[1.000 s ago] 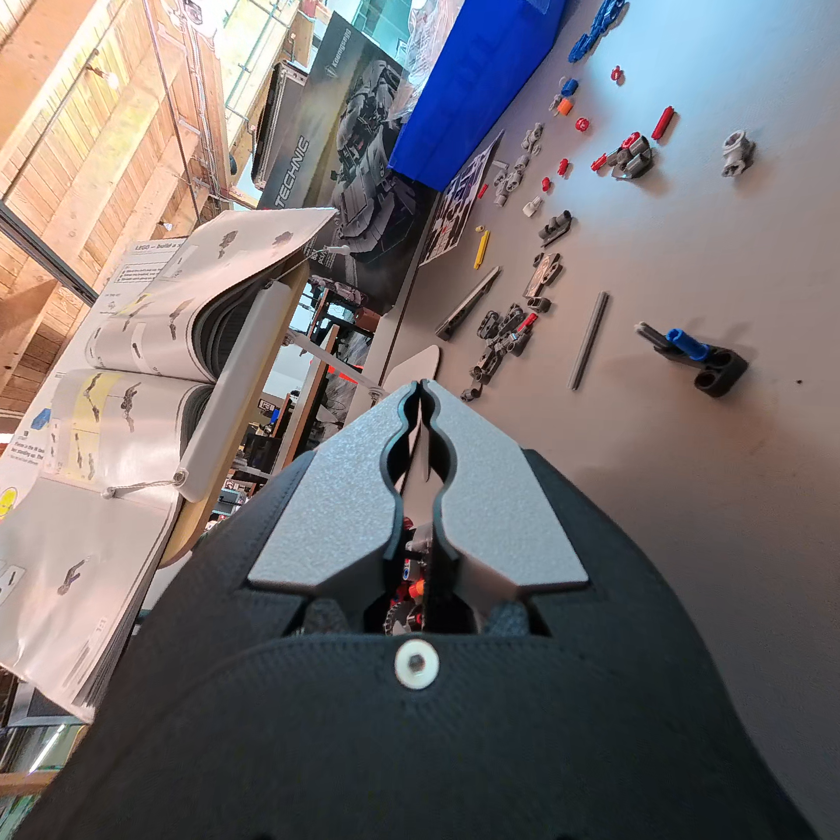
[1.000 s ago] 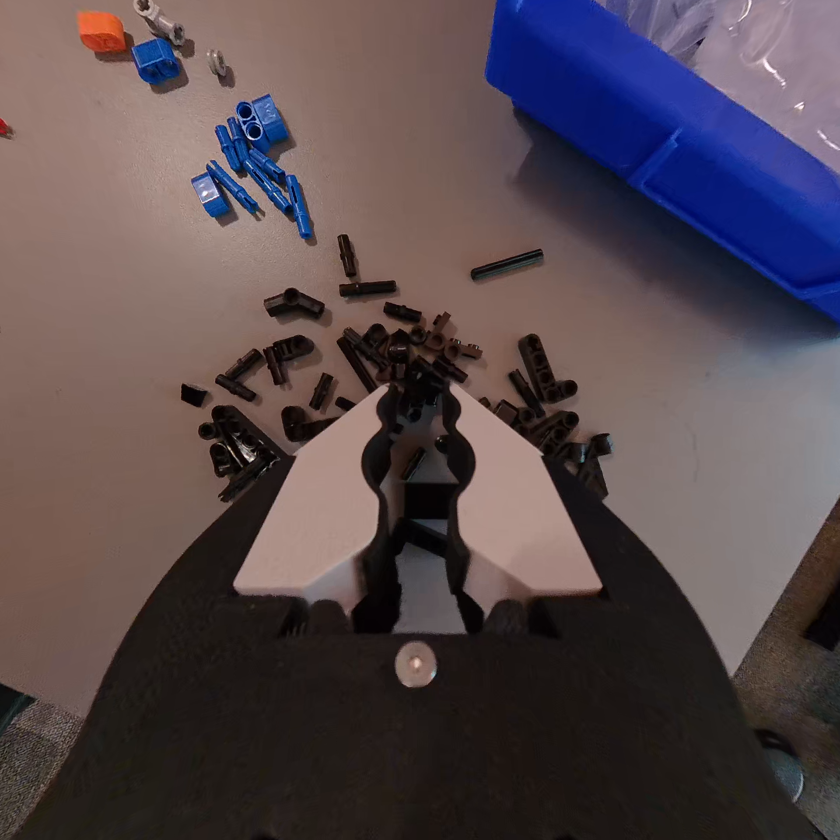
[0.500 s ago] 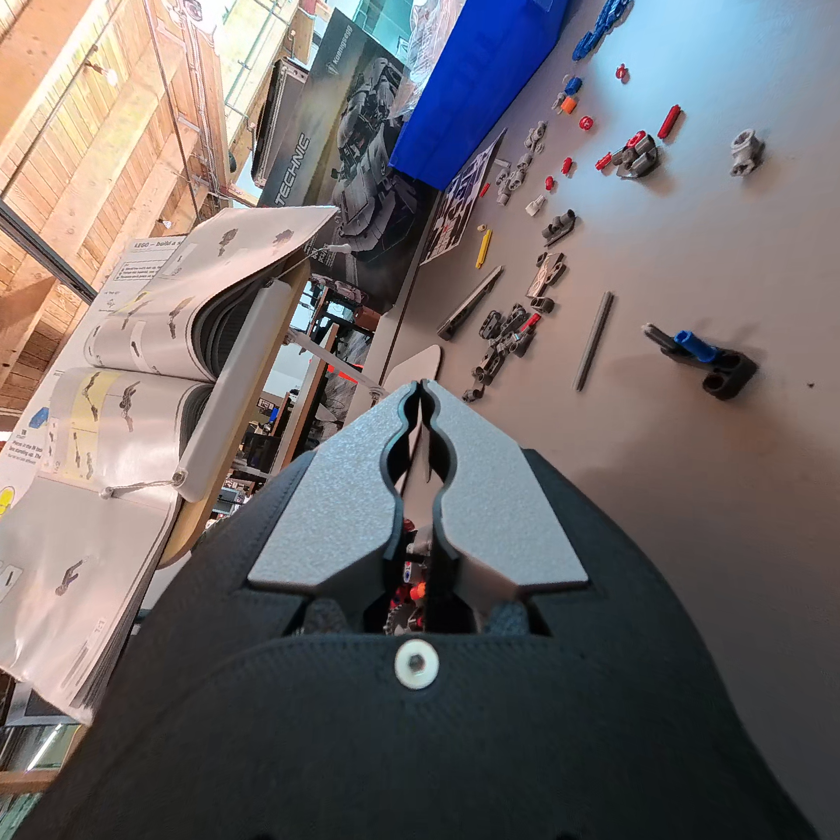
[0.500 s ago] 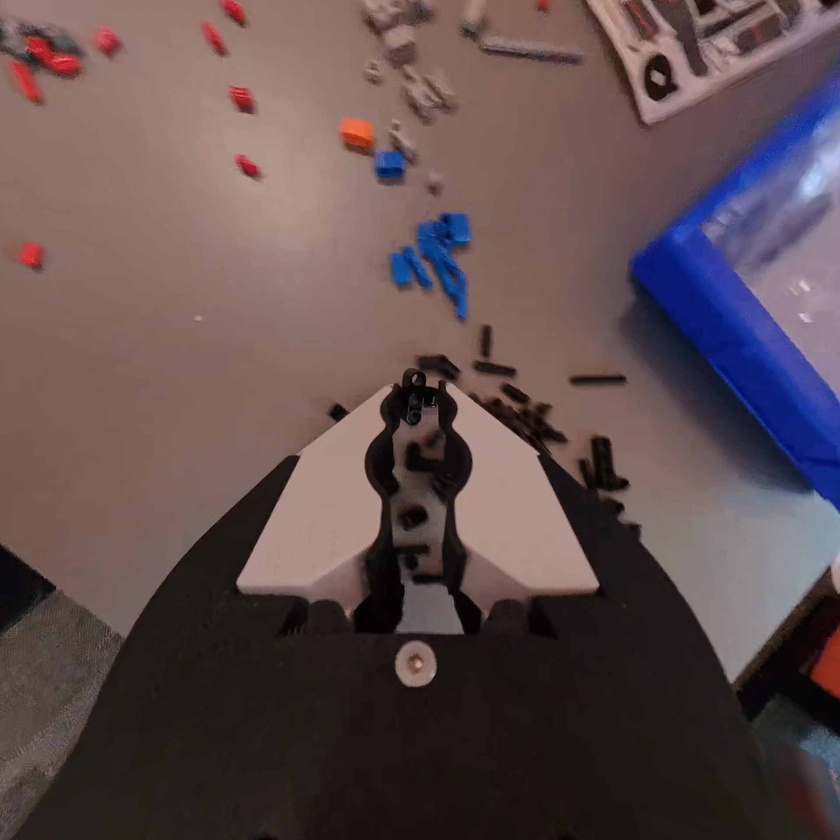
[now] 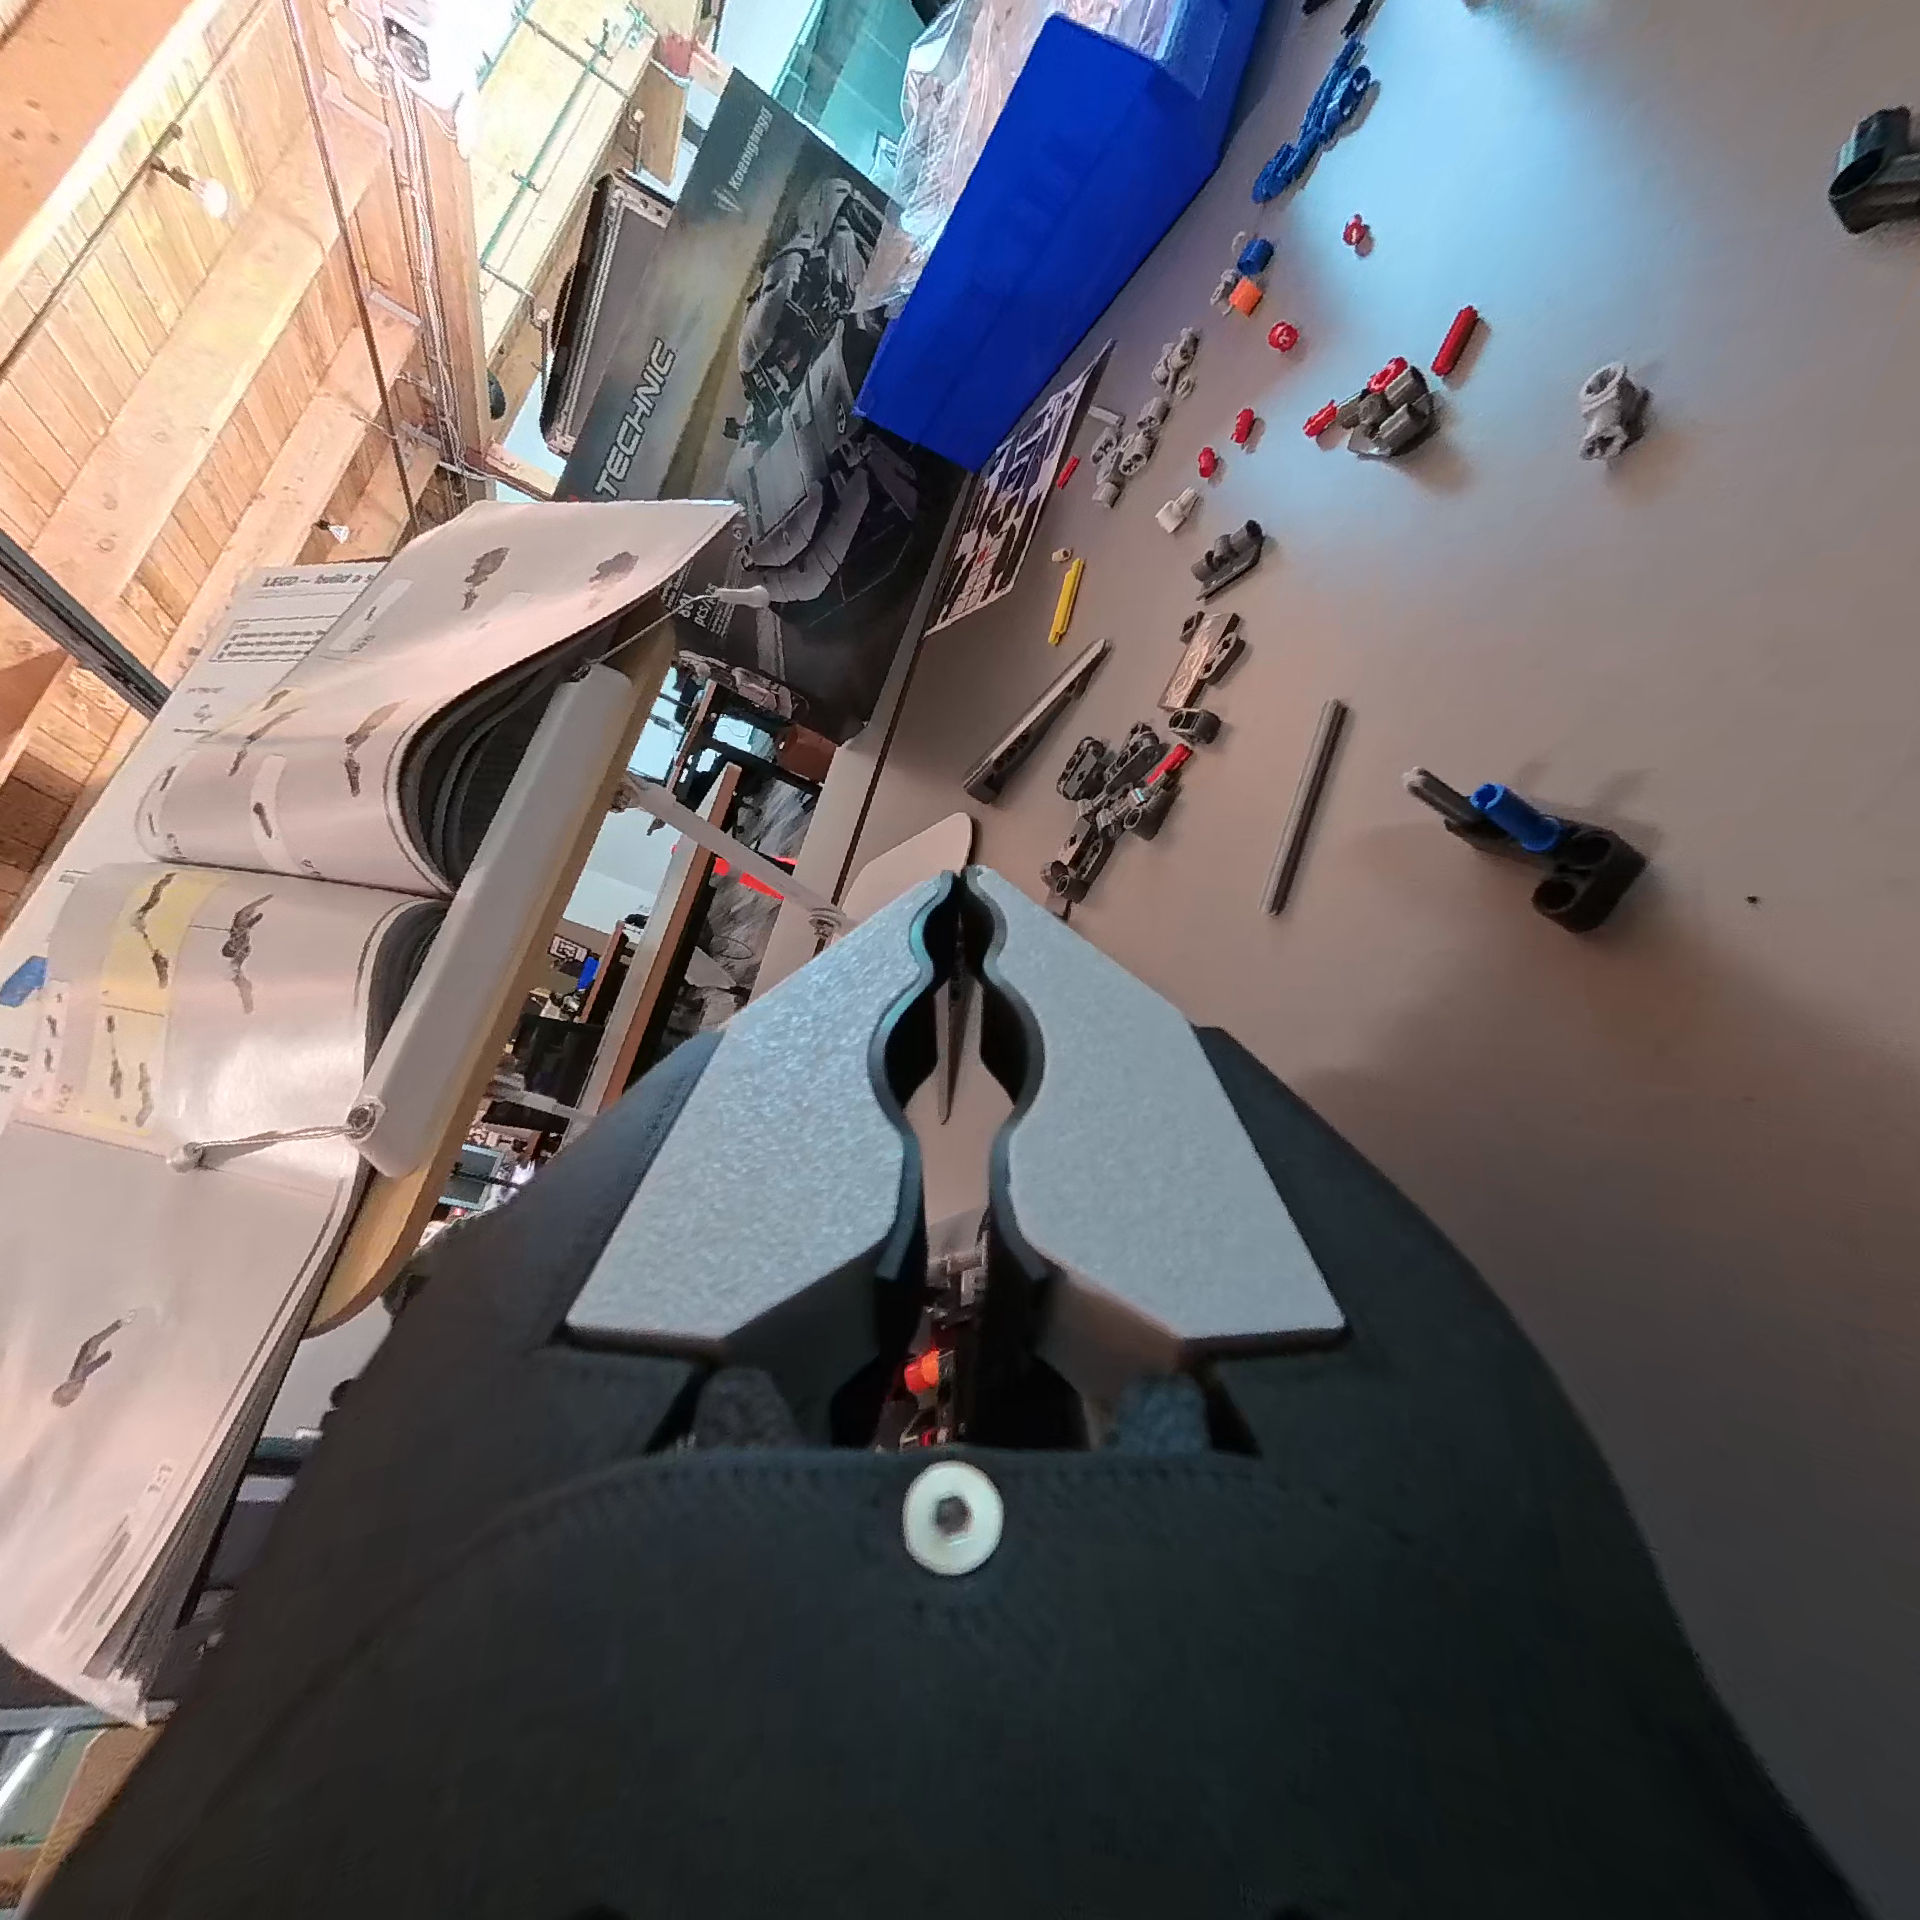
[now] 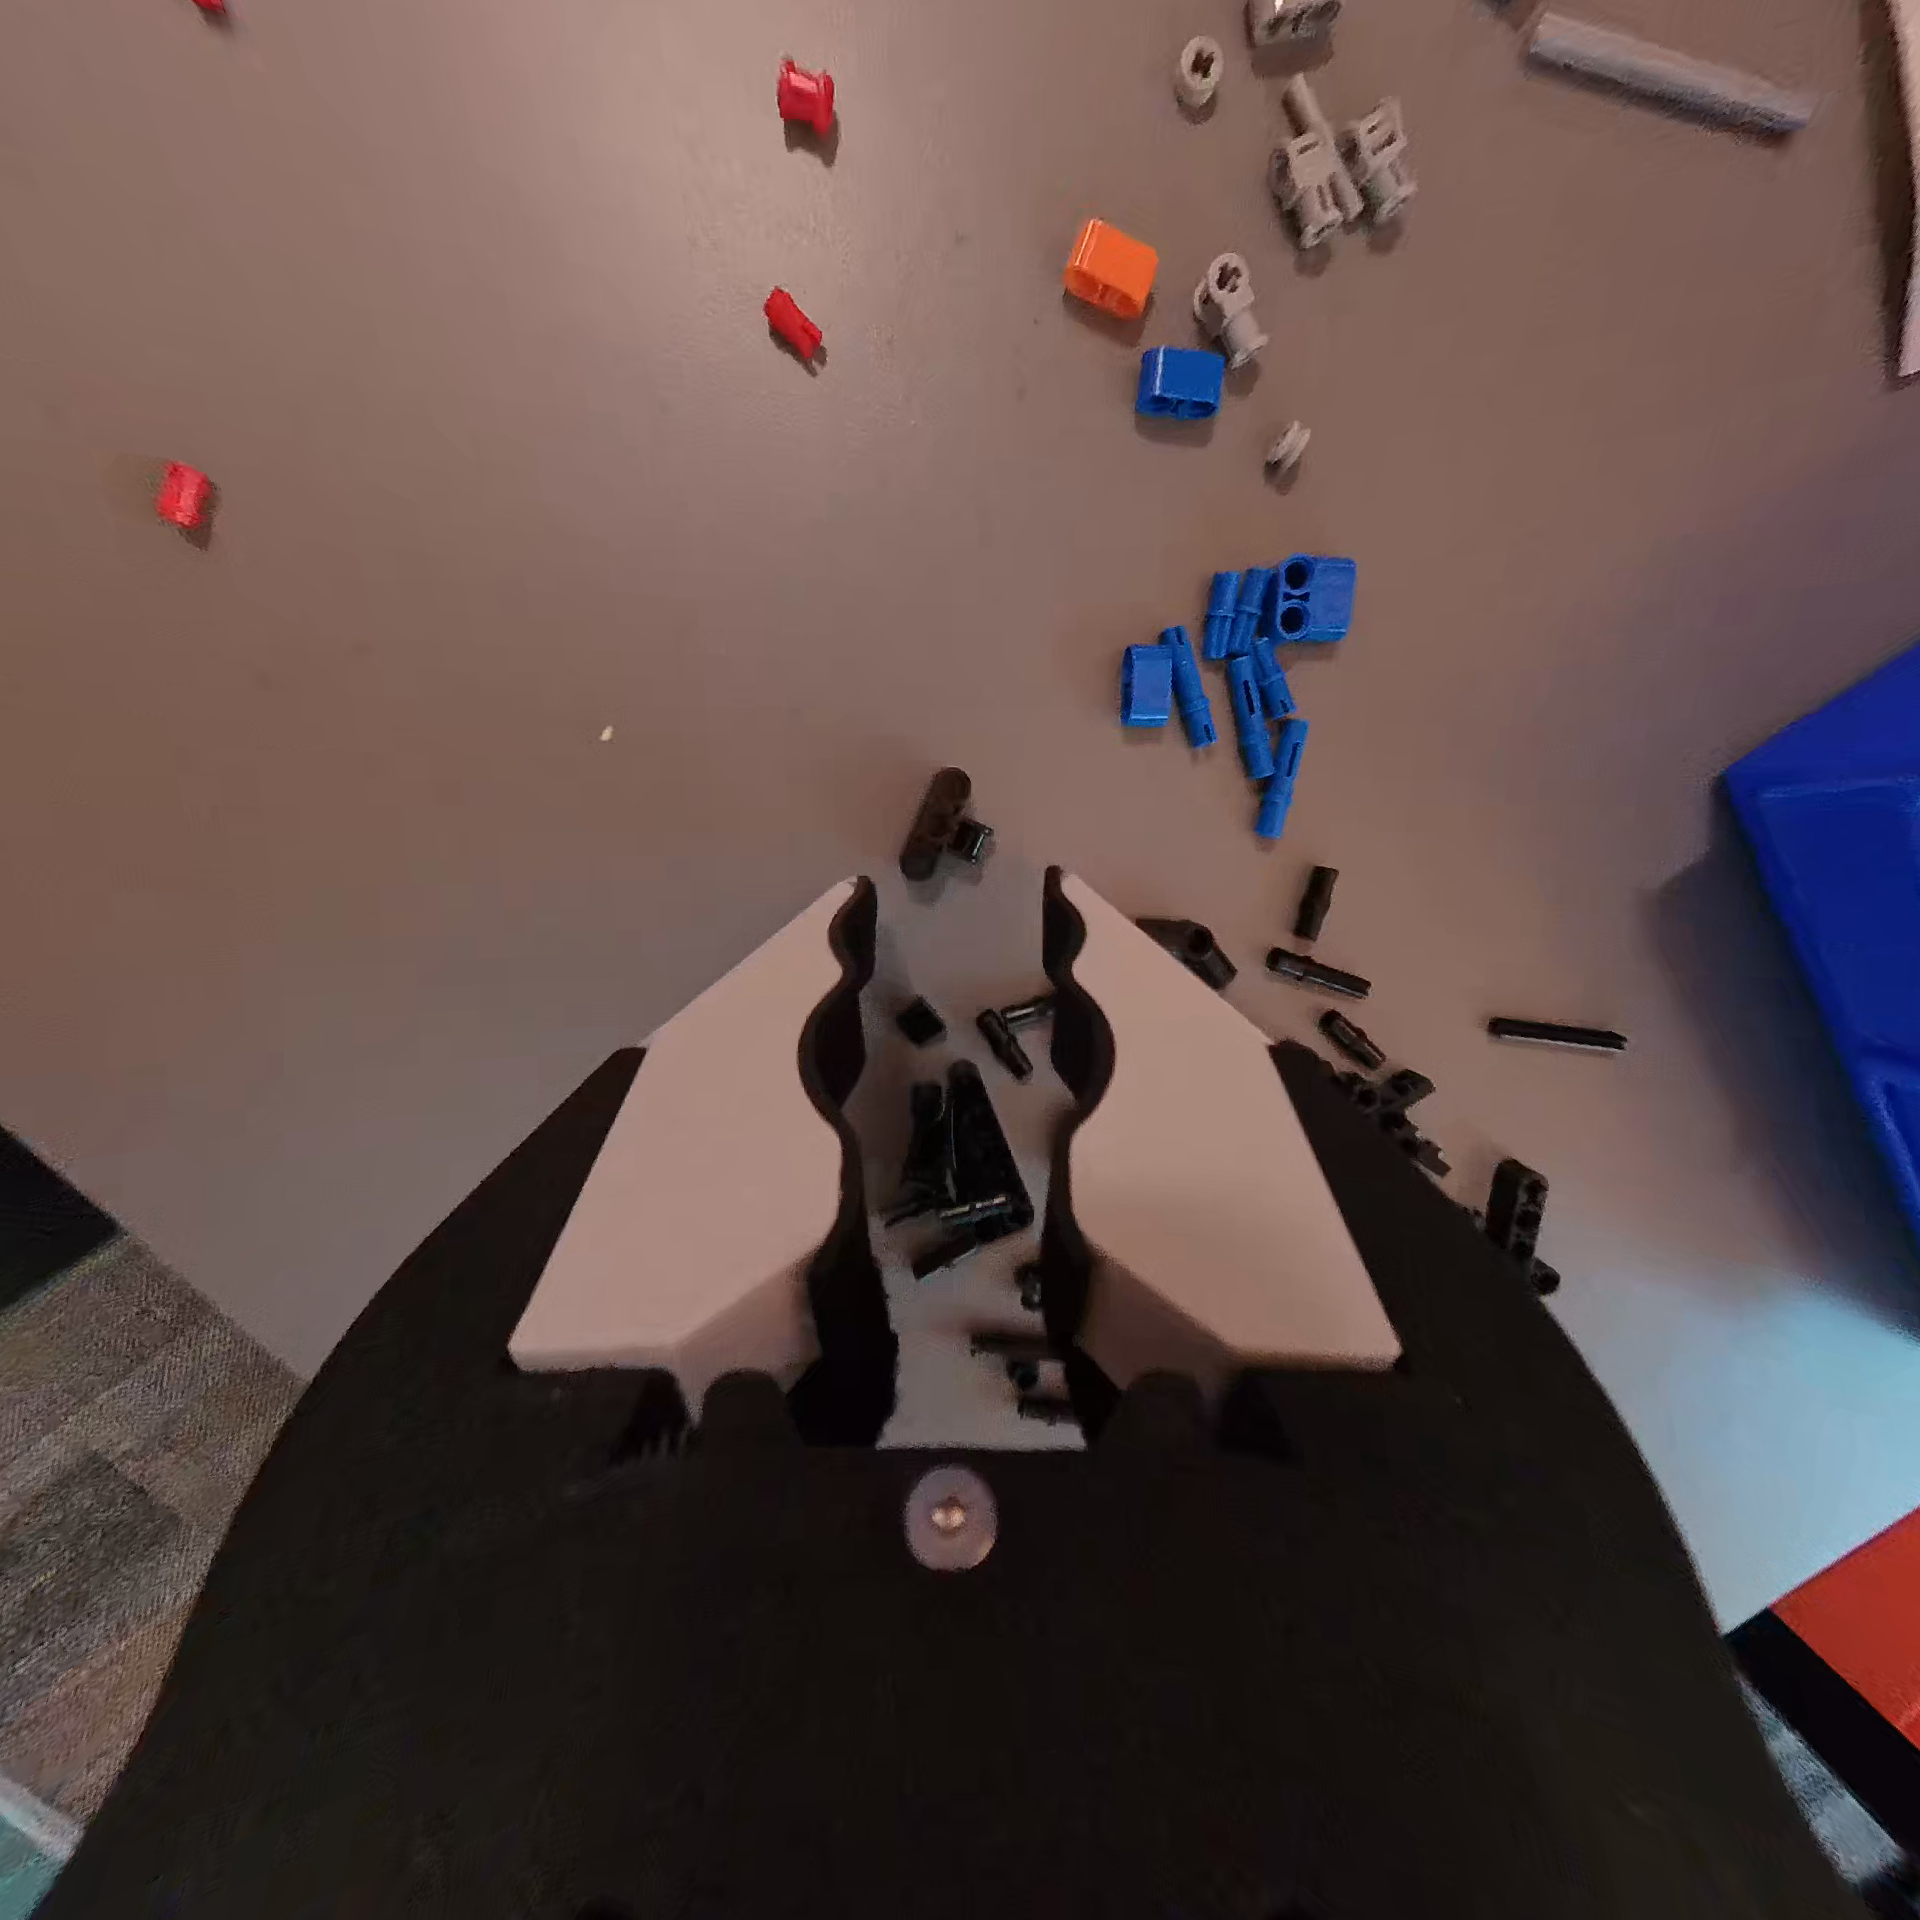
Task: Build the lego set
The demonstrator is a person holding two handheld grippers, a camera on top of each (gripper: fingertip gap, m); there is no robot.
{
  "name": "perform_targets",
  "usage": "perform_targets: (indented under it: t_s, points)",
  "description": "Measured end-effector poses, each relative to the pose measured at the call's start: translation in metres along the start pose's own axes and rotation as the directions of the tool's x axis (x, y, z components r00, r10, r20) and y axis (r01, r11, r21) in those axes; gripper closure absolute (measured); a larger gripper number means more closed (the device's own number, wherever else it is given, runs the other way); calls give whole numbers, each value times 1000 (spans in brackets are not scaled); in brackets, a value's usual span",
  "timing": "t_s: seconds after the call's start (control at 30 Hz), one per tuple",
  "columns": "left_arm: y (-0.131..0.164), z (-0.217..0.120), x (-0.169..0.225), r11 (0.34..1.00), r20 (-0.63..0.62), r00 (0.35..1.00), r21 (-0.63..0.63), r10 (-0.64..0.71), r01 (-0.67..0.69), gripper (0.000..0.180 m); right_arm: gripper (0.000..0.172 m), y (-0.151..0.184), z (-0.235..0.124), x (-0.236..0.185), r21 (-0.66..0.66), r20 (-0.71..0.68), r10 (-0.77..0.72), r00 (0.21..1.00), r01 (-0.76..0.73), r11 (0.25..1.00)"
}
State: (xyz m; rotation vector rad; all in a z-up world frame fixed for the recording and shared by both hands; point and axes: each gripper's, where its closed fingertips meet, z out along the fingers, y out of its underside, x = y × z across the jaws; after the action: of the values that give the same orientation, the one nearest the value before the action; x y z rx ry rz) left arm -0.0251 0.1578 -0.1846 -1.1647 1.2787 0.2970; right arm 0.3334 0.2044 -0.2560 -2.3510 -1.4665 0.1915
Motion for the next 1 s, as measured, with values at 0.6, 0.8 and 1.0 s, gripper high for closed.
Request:
perform_targets:
  t_s: [0.6,0.8,1.0]
  points:
    - [-4,0,0,1000,-1,1000,8,1,-1,180,147,96,-91,62,95,-264,290,920,-274,957]
    - [-3,1,2,1000,3,1000,-4,26,-26,180,147,104,-75,70,115,-233,306,923,-287,951]
    - [-1,3,5,999,-3,999,-16,32,-32,180,152,93,-62,74,125,-215,248,944,-226,966]
